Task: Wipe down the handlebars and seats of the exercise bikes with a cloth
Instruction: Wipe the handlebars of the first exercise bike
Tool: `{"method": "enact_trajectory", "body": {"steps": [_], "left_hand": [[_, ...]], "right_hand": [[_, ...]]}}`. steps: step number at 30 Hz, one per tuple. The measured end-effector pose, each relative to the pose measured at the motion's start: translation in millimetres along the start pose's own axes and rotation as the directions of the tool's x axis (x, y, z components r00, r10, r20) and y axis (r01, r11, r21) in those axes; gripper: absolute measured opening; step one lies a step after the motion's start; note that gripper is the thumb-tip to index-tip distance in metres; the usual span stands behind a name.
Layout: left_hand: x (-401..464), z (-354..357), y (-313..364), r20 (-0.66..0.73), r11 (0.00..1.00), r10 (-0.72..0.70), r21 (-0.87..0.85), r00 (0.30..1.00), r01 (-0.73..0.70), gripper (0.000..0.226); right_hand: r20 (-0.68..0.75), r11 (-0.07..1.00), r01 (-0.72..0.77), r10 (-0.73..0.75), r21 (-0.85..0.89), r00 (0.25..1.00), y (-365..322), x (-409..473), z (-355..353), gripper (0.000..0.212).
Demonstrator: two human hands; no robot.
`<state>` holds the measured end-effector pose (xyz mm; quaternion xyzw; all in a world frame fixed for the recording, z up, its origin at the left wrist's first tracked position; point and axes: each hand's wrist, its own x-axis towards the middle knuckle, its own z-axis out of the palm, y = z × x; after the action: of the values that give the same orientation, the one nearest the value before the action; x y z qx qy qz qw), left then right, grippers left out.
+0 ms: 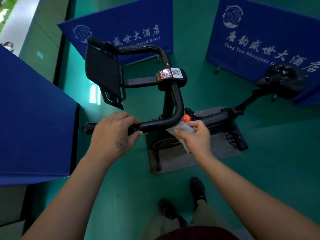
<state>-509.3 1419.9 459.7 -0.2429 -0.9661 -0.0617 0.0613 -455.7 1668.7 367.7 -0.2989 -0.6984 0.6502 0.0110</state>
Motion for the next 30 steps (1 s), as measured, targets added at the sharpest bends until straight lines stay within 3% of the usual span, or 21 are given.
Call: {"method": "enact_trajectory", "body": {"steps": [10, 20, 30], "left_hand": [[-3.6, -2.0, -2.9, -0.016, 1.0, 0.01, 0.007, 1.0, -0.01, 0.031], [-8.3, -12.5, -12.6, -0.01, 0.999, 0.028, 0.022, 1.0, -0.028, 0.028], [-13.0, -19.7, -22.3, -0.032, 0.998, -0.005, 0.07, 0.999, 0.007, 0.018]], "right_hand": [[-0.011, 1.0, -0.013, 0.013, -0.009, 1.0, 0.4, -24.9, 40.4, 0.044], [-0.112, 0.998, 0.037, -0.042, -0.052, 0.993, 5.3, -23.9, 12.7, 0.048], [-0.052, 0.999, 0.023, -0.021, 0.04, 0.998, 7.5, -42.1, 58.1, 0.052]]}}
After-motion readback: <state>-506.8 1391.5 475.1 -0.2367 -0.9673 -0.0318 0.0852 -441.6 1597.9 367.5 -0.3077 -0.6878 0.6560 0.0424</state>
